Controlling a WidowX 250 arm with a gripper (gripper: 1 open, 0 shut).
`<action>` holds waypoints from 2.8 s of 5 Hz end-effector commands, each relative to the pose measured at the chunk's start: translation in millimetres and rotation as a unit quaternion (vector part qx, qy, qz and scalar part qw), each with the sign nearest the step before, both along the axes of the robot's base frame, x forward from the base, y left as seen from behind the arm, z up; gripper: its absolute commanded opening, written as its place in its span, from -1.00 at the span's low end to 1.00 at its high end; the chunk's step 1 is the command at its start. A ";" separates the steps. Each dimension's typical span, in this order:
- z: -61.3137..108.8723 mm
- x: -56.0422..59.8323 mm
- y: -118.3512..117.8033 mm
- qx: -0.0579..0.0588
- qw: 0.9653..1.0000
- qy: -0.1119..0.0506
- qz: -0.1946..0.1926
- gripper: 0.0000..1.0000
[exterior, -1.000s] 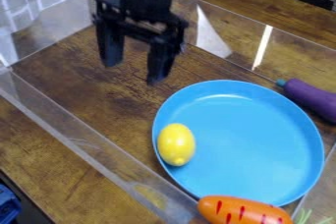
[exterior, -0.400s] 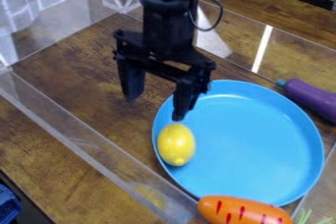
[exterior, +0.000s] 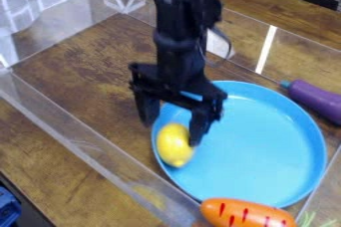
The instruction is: Remove the lemon from the blue tray and put it on the table
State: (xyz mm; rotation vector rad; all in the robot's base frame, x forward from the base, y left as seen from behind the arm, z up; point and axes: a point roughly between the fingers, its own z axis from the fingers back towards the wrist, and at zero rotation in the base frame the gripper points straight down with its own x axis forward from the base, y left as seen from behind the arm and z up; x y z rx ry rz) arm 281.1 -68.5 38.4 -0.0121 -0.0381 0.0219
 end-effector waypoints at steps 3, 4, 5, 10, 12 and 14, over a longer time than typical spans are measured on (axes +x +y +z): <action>-12.4 -10.4 -29.0 -0.004 0.999 -0.020 -0.032 -1.00; -9.5 -15.3 -36.4 -0.007 0.999 -0.019 -0.046 -1.00; -9.0 -19.6 -42.5 -0.011 0.998 -0.018 -0.057 -1.00; 5.8 -17.3 -66.8 -0.031 0.993 -0.024 -0.108 -1.00; 8.4 -13.1 -77.4 -0.035 0.990 -0.029 -0.131 -1.00; 72.0 3.3 -57.4 -0.002 0.993 -0.047 -0.111 -1.00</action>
